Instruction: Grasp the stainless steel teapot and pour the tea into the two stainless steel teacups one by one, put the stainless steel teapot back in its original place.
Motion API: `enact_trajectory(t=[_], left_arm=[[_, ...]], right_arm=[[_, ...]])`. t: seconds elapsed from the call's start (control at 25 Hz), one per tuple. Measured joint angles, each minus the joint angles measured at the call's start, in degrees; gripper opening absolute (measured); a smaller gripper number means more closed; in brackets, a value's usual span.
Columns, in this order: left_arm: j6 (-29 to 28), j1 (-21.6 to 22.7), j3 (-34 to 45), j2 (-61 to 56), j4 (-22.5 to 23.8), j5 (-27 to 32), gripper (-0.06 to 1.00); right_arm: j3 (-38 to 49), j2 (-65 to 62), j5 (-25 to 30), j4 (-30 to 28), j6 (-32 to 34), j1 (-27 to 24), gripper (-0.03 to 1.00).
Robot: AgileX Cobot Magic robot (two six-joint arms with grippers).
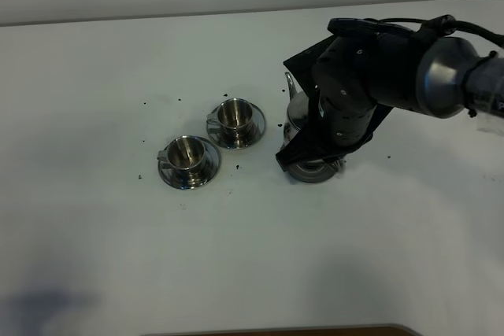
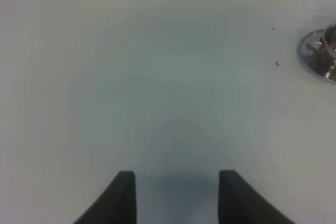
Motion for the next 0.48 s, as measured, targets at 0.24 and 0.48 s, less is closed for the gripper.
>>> enact_trajectory(t=[0.24, 0.48], left_arm=[[0.00, 0.00, 0.00, 0.00, 0.00, 0.00, 0.43], [0.00, 0.00, 0.00, 0.00, 0.00, 0.00, 0.43]], right_arm=[[-0.79, -1.29, -0.32, 0.63, -5.62, 0.00, 0.19], [-2.72, -1.29, 0.27, 1.52, -12.35, 0.00, 0.19]])
